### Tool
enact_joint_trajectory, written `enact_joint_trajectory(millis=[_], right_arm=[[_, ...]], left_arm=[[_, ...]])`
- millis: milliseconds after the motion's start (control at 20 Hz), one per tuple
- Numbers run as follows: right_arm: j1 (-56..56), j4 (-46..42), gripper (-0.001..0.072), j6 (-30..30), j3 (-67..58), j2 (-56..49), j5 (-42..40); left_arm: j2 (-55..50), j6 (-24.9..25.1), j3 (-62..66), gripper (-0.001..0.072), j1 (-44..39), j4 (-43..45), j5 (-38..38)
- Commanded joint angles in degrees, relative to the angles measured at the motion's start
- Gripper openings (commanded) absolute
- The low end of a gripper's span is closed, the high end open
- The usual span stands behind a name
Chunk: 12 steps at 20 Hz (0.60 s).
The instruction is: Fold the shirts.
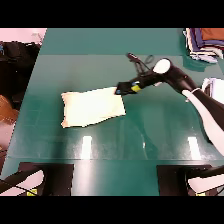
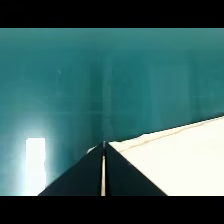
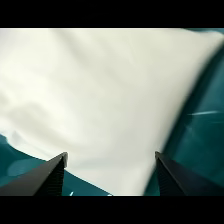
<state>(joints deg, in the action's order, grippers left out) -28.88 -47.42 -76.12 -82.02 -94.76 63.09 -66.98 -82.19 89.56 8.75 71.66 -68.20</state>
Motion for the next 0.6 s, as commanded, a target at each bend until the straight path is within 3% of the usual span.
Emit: enact_joint_trajectory(millis=[0,300,450,550], right_arm=[[7.5,3.8,0.0631,-1.4,6.9,-1.9,1.6],[1.8,13.0,0.0619,-0.7,-2.3,-14.8,4.1],[-2.7,16.0,0.0550,0.1,-8.9,-19.9,5.6],[-5.1,16.2,0.0339,1.3,-12.3,-21.3,5.8]], left_arm=[[0.0,0.1,-0.8,0.0026,0.0,-3.1,0.3],[0.0,0.1,-0.8,0.0026,0.0,-3.6,0.2],[0.0,0.1,-0.8,0.0026,0.0,-4.7,0.0],[0.0,0.1,-0.8,0.0026,-0.8,-5.2,0.1]])
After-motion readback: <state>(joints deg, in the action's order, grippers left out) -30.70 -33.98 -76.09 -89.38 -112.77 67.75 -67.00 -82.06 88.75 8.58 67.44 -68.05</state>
